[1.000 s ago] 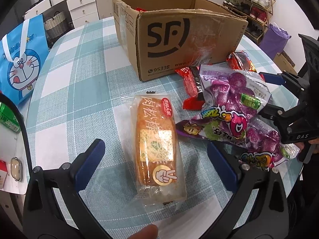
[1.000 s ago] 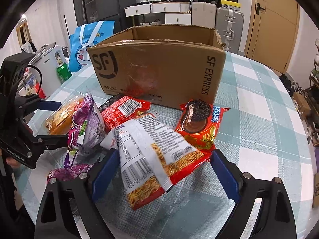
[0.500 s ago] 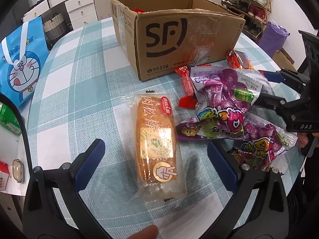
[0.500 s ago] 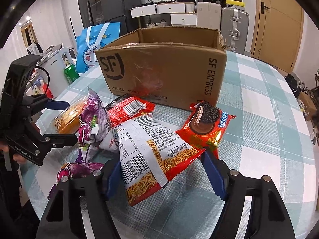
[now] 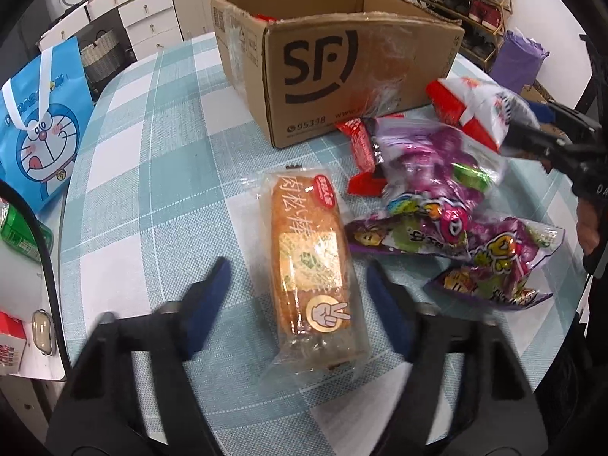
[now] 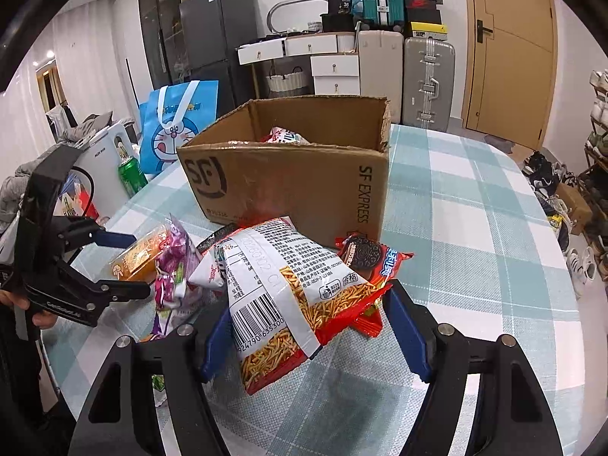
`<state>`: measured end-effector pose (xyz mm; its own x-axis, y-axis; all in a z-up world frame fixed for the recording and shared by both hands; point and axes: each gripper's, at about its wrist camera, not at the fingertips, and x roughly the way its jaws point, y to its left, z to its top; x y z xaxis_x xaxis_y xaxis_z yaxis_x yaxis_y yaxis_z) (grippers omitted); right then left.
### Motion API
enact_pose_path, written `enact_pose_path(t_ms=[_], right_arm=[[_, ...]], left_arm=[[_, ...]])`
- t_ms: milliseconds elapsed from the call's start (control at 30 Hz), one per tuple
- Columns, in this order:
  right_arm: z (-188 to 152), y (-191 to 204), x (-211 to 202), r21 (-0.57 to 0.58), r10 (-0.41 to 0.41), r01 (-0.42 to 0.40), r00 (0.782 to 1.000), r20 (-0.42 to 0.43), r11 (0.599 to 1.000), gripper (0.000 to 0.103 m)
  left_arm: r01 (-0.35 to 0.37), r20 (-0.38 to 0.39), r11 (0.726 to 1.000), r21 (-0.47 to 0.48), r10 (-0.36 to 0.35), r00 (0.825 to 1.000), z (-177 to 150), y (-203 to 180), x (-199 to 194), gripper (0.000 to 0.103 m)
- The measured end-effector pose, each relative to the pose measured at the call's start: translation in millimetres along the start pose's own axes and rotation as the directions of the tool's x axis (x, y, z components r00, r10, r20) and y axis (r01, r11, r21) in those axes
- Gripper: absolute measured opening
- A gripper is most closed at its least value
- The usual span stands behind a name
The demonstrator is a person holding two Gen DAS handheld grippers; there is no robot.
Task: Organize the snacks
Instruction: 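Grasp the wrapped bread loaf pack with the left tool, then carry the bread pack over the box and lower it inside with the left tool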
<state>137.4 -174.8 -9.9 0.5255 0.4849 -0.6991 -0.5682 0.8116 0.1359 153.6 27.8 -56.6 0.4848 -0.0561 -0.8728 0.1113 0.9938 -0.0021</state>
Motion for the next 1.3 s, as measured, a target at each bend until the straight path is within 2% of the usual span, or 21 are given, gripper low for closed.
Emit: enact_pose_path(t_ms=[33, 67, 167, 533, 767, 1067, 1200, 1300], right_arm=[[0.3, -0.5, -0.6, 0.001, 0.0, 0.0, 1.0, 0.003, 1.0, 0.074], [0.4, -0.5, -1.2, 0.0, -0.003, 0.003, 1.0, 0.007, 1.0, 0.074], [0.8, -0.6, -3.3, 0.003, -0.003, 0.003, 1.0, 0.016, 1.0, 0.074], [2.2, -1.1, -10.0, 0.01, -0.005, 0.004, 0.999, 0.051, 1.0, 0.074], [2.5, -3.1, -17.1, 0.027, -0.003, 0.001, 0.997, 0.081, 1.0, 0.074], [10.0, 2.8, -35.2, 0.042, -0.004, -0.002, 0.989, 0.145, 0.999, 0.074], [14.7, 6.2, -43.0, 0.048, -0.002, -0.006, 0.985, 0.175, 0.999, 0.074], [19.4, 8.0, -48.2, 0.057, -0.008, -0.003, 0.981, 0.194, 0.998, 0.074]], left_arm=[[0.012, -0.006, 1.0, 0.003, -0.012, 1.0, -1.0, 0.5, 1.0, 0.041], [0.024, -0.008, 1.0, 0.008, -0.024, 1.0, -1.8, -0.3, 2.0, 0.035], [0.016, 0.018, 1.0, 0.023, -0.016, 1.0, -2.4, -1.1, -0.9, 0.034], [0.043, 0.13, 0.998, -0.051, -0.037, 0.991, 4.1, 12.6, -28.1, 0.034], [0.05, 0.221, 0.996, -0.069, -0.033, 0.975, 9.3, 11.6, -54.7, 0.034], [0.074, 0.342, 0.992, -0.101, -0.035, 0.939, 18.2, 3.9, -91.4, 0.034], [0.098, 0.367, 0.989, -0.115, -0.049, 0.929, 21.1, 0.9, -101.3, 0.034], [0.09, 0.372, 0.99, -0.113, -0.042, 0.927, 25.5, -3.4, -106.8, 0.034]])
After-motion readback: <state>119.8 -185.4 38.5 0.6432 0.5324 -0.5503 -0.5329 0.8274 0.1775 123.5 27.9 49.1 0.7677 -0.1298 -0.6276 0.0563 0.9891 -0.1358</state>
